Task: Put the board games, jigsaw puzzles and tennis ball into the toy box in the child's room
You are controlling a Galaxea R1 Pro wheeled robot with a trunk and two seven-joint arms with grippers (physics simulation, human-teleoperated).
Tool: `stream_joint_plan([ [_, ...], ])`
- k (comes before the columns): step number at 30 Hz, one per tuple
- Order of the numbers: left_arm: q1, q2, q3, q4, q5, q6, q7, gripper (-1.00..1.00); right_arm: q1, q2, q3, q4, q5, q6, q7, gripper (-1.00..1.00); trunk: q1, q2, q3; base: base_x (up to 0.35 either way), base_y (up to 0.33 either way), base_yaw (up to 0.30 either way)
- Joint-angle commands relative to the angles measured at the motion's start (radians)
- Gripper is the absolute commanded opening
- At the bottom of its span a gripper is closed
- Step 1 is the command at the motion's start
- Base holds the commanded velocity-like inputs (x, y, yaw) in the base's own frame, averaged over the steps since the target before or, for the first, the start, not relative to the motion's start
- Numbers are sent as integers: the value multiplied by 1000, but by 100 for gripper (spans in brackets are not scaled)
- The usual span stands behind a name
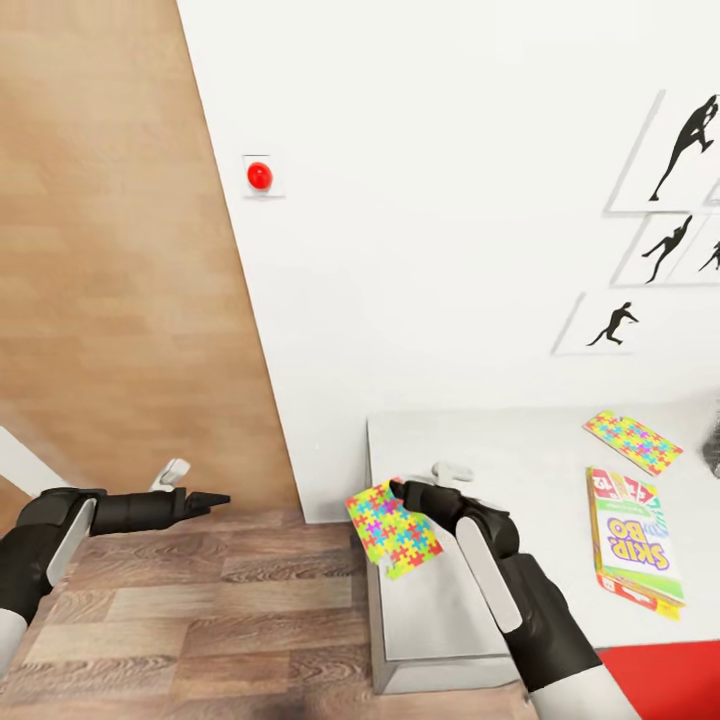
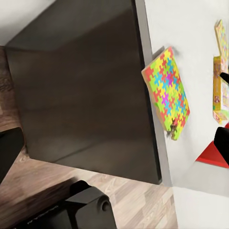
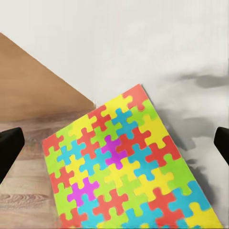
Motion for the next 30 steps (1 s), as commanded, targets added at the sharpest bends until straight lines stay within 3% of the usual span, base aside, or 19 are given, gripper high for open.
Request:
stream_joint_plan([
  [1, -1, -1, 0, 0, 0, 5, -2, 100, 8, 0, 1, -24, -11, 12, -9, 100, 1, -2, 0, 0, 0, -72],
  [4, -1, -5, 0, 0, -1, 4, -2, 100, 46, 0, 0, -116, -19, 55, 6, 100, 1, -2, 4, 0, 0, -72],
  [9, -1, -10, 0, 0, -1, 4, -2, 100, 98, -1, -13, -207, -57, 114, 128, 100, 1, -2, 12, 0, 0, -50],
  [16, -1, -13, -1, 1, -1, 3, -2, 100, 114, -19, -126, -230, -101, 187, 457, 100, 1, -2, 23, 0, 0, -9],
  [21, -1, -19, -1, 0, -1, 3, 9, 100, 117, -24, -182, -230, -104, 199, 603, 100, 1, -2, 30, 0, 0, -1],
  [30, -1, -33, -1, 0, -1, 3, 73, 100, 118, -26, -210, -230, -106, 202, 664, 100, 1, -2, 42, 0, 0, 0],
])
